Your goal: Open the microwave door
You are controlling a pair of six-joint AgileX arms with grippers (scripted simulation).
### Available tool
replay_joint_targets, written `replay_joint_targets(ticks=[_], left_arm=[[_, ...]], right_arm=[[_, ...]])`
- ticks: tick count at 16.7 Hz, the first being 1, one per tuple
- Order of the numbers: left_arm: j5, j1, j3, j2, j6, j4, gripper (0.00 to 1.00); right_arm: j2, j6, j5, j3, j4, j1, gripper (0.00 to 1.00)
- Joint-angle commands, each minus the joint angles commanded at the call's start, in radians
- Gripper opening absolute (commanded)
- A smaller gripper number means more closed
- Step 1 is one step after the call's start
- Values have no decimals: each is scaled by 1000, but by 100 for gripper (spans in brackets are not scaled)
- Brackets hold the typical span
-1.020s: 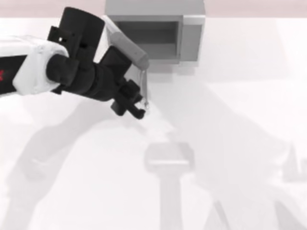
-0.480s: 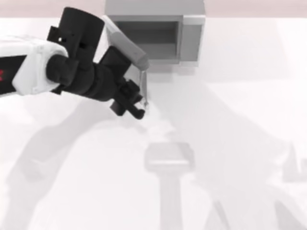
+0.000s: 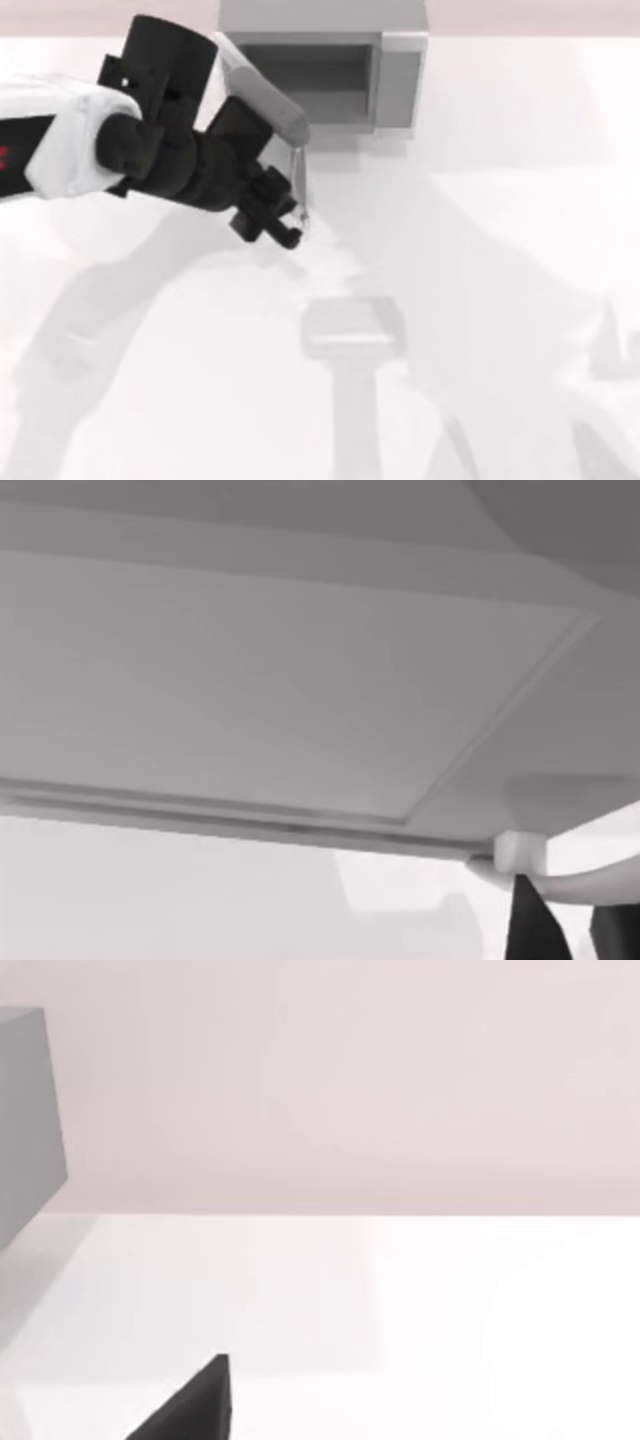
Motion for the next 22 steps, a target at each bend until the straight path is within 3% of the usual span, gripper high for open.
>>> replay_joint_targets(ticks=[7,22], left_arm=[[41,36,2,-6,74,-27,0],[42,37,2,-6,76,-28,0]], right_arm=[[0,0,0,0,0,0,100],[0,0,0,0,0,0,100]])
